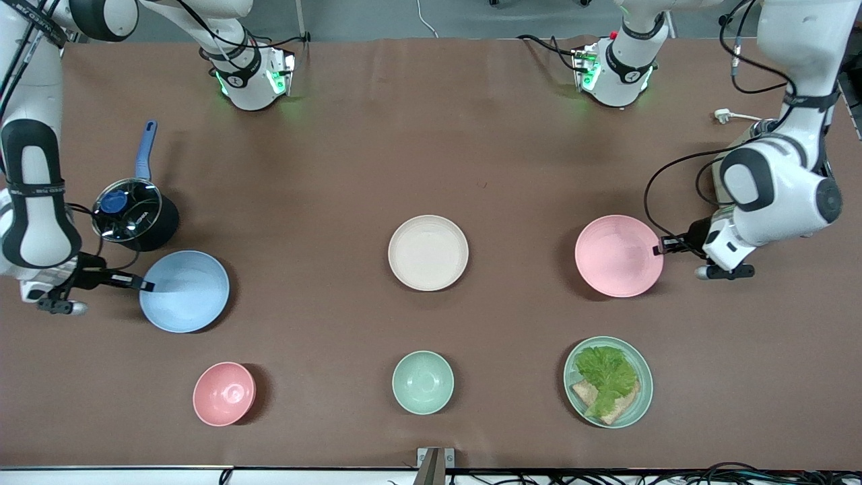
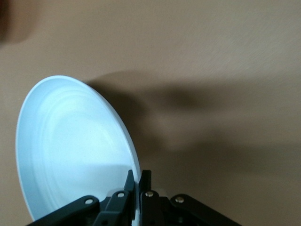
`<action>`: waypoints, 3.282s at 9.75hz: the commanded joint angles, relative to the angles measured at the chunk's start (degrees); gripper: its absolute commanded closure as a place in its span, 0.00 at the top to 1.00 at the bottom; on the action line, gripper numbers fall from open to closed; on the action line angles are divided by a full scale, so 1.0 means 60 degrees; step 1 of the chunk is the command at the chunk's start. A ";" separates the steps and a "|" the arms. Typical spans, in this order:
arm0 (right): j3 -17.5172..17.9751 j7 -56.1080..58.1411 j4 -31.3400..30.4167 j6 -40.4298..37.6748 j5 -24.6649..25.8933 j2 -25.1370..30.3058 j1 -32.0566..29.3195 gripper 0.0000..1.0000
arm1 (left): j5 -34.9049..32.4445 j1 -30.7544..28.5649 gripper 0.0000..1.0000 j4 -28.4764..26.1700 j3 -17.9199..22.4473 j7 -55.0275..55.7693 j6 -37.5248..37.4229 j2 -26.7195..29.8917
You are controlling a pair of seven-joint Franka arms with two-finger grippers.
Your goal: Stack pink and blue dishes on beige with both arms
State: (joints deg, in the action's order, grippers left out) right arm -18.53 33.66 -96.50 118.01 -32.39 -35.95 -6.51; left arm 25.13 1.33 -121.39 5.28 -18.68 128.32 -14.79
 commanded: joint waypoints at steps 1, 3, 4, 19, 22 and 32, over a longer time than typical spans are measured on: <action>-0.0527 -0.1150 0.1313 -0.1440 0.1086 0.0190 0.0321 0.01 | 0.0016 0.0072 0.00 -0.0130 -0.1283 0.0341 -0.0087 0.0414; -0.0341 -0.2995 0.1742 -0.2378 0.2915 0.1166 0.0673 0.01 | -0.0317 0.0087 0.00 0.0278 -0.3039 0.2560 0.0116 0.0080; -0.0108 -0.3119 0.1743 -0.2818 0.3054 0.1752 0.0747 0.01 | -0.0785 0.0087 0.00 0.0483 -0.3918 0.3891 0.0481 -0.0314; 0.6644 -0.9121 -0.0615 0.0263 0.2865 0.2215 0.1129 0.01 | -1.0238 0.1391 1.00 0.2698 -0.6741 1.4476 -0.1251 -0.2256; 0.7642 -1.1378 -0.0615 0.1977 0.2865 0.1132 0.1508 0.02 | -0.8284 0.1127 1.00 0.2726 -0.5457 1.1330 -0.1376 -0.0939; 0.7732 -1.1483 -0.2768 0.4869 0.3040 0.0805 0.2316 0.99 | -0.4419 0.0748 1.00 0.2757 -0.0835 0.3729 -0.4290 0.3794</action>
State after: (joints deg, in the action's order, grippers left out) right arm 27.12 -33.64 -111.48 147.81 -15.10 -33.10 8.43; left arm -0.15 6.69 -102.41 0.56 4.17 103.30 5.76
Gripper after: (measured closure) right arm 0.811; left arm 0.000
